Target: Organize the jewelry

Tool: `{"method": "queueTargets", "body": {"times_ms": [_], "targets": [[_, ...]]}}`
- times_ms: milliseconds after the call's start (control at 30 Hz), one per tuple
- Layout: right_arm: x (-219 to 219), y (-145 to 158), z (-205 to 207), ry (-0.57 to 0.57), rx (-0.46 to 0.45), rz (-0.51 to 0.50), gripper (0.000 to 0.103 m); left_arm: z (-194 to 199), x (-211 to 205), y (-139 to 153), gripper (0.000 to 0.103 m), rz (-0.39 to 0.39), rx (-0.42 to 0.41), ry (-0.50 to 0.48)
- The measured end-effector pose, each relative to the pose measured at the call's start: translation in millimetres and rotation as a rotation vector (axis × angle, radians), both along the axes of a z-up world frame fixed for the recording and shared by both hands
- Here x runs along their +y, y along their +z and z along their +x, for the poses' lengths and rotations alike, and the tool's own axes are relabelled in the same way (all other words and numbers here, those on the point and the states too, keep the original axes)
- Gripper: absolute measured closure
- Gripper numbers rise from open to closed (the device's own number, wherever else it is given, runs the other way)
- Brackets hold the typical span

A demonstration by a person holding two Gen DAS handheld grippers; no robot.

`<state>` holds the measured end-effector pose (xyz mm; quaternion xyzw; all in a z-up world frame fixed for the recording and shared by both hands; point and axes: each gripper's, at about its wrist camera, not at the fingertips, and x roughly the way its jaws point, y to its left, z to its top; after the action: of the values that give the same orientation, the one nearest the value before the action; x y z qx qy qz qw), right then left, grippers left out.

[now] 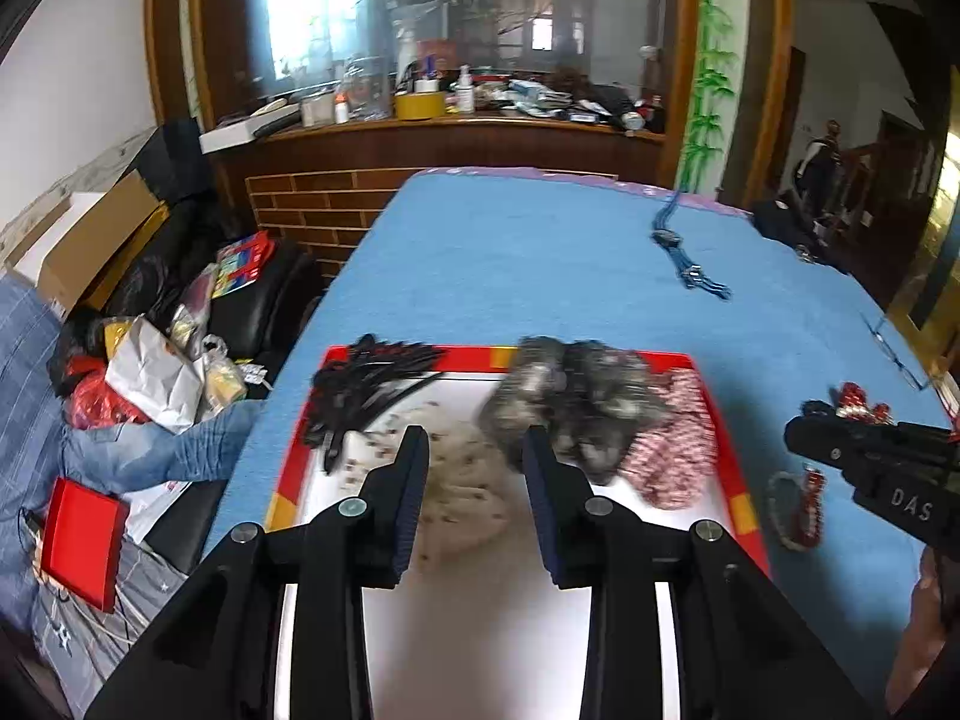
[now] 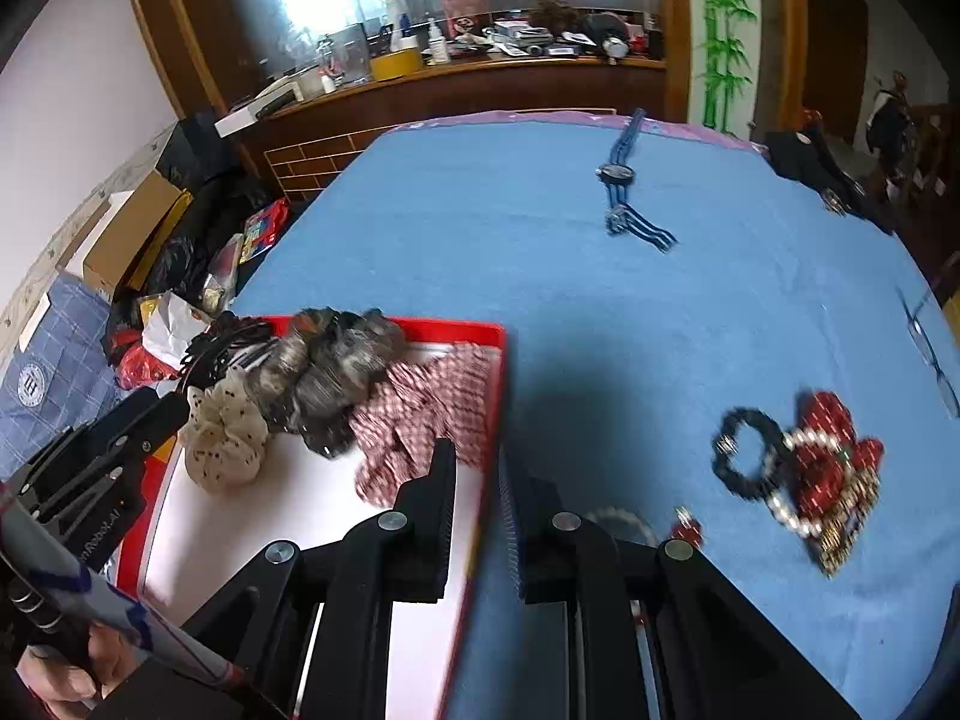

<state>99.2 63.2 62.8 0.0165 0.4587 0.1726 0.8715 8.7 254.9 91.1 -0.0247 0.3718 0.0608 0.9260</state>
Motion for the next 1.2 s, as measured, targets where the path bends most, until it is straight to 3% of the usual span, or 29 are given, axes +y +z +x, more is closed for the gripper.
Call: {"method": "queueTargets", "body": {"times_ms": [500,800,900,1000,1200], "targets": [[-102.3,3.0,-28.6,-0.133,0.008,0.064,0.087,-6.8,-92.5,1.1,0.071,-0.001,0.033,-0.172],[-171.7,-5.9,-45.6,-0.231,0.028,0.13,0.087,14.1,-166.3,-16.3,0.071,-0.011,0.168,-0.351],[-189.1,-9.5,-50.9,-0.254,0.035,0.148,0.087,28.0,-189.1,-31.6,0.071,-0.022,0.247,-0.407],[-204.8,-12.2,-54.8,-0.271,0.039,0.159,0.087,43.3,-205.2,-47.5,0.078,-0.022,0.321,-0.426],[-228.0,-13.9,-59.9,-0.301,0.039,0.181,0.087,61.1,-218.1,-63.6,0.078,0.022,0.382,-0.415]]}}
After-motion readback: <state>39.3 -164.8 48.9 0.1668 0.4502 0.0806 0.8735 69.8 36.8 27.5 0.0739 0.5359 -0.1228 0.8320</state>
